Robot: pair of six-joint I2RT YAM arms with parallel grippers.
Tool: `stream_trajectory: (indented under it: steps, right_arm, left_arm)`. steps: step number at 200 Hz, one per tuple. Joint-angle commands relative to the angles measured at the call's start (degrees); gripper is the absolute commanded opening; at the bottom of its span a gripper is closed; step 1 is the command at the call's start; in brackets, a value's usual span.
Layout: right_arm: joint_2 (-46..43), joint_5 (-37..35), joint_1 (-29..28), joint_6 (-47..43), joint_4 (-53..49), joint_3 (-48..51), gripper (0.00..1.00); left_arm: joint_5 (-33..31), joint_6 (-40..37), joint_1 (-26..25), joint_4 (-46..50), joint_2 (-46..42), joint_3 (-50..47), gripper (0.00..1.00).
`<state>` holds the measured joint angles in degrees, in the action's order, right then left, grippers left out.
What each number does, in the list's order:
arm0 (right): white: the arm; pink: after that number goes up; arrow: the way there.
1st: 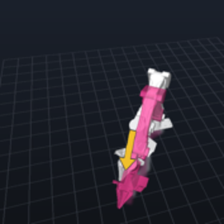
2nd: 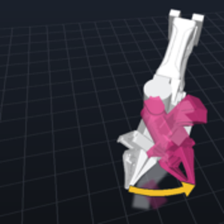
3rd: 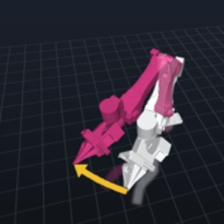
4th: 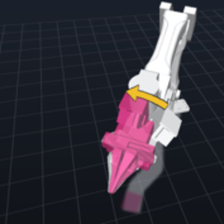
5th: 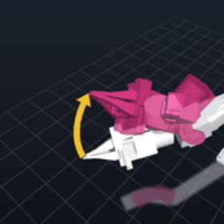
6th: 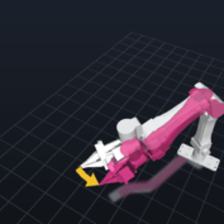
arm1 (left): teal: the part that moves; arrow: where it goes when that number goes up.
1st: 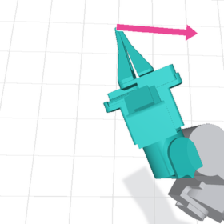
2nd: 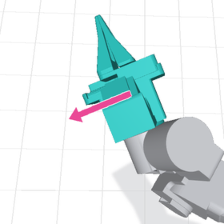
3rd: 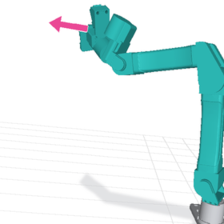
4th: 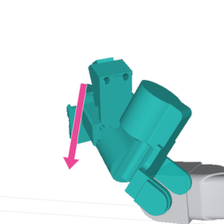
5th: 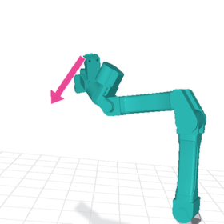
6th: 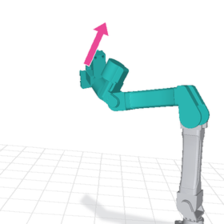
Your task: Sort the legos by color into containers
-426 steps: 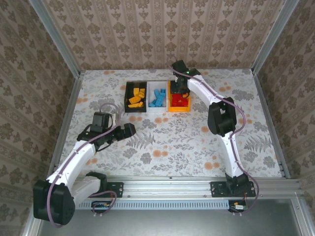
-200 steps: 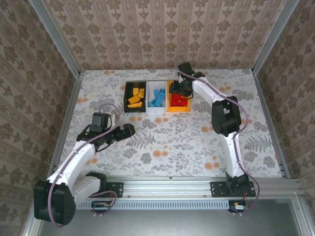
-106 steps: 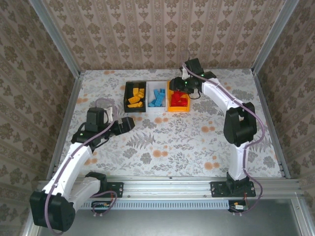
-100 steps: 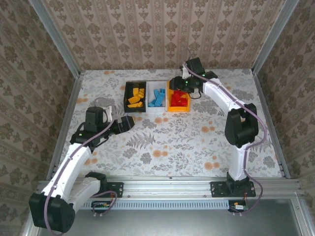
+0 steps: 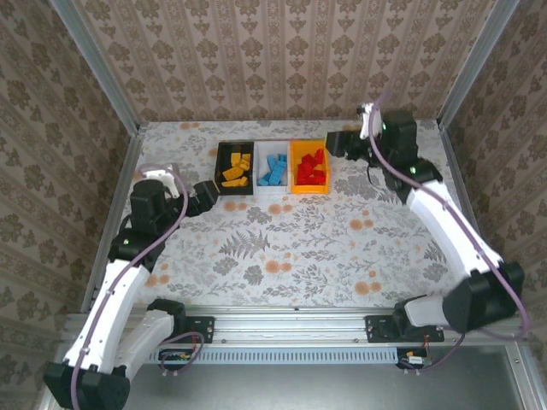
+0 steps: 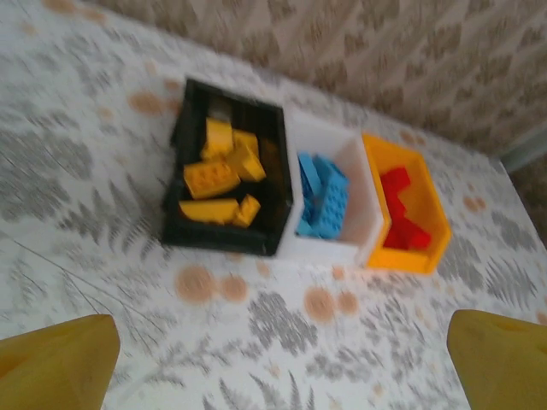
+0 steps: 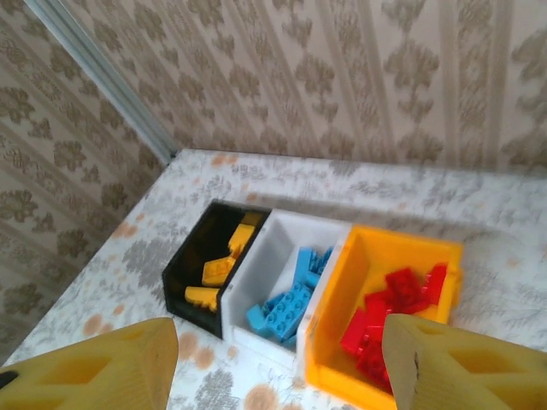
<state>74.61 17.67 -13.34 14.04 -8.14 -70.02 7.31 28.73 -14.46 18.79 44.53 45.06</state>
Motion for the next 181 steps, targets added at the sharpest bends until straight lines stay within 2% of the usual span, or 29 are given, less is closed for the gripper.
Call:
stream_trajectory:
  steps: [1, 12, 23, 45, 61, 101, 117, 160, 181]
  right_arm:
    - [-8.29, -7.78, -0.16, -7.06, 16.35, 12.52, 0.66]
    - [-12.28, -11.44, -0.13, -9.02, 24.37, 19.88, 0.66]
    - [-15.18, -14.34, -0.09, -11.86, 29.05, 24.86, 0.72]
    - [-17.84, -21.27, 0.07, -16.17, 24.2, 27.03, 0.83]
    - [-18.57, -25.91, 0.69, -17.14, 21.97, 29.09, 0.9]
    - [-18.62, -29.9, 5.13, -15.58, 26.23, 38.04, 0.95]
    - [-16.02, -29.55, 6.63, -15.45, 27.15, 39.08, 1.0]
    - [-7.66, -28.49, 7.7, -14.34, 32.22, 40.71, 1.0]
    - [-3.92, -28.01, 7.98, -13.98, 35.15, 41.1, 1.0]
  left_arm:
    - [-9.13, -3.5, 0.53, -11.72, -6.2, -7.03, 1.0]
    - [-10.28, -6.03, 0.51, -19.2, -9.86, -12.67, 1.0]
    - [-11.2, -8.6, 0.49, -26.48, -13.63, -18.51, 1.0]
    - [-13.13, -12.73, 0.51, -36.42, -19.41, -26.97, 1.0]
    - [-16.4, -13.5, 0.5, -34.32, -22.1, -28.59, 1.0]
    - [-19.29, -17.14, 0.53, -28.64, -25.54, -29.14, 1.0]
    - [-21.18, -17.79, 0.49, -28.35, -25.51, -29.25, 1.0]
    - [-28.18, -18.37, 0.62, -28.34, -22.54, -28.85, 1.0]
    - [-28.19, -18.85, 0.96, -29.24, -19.12, -27.64, 1.0]
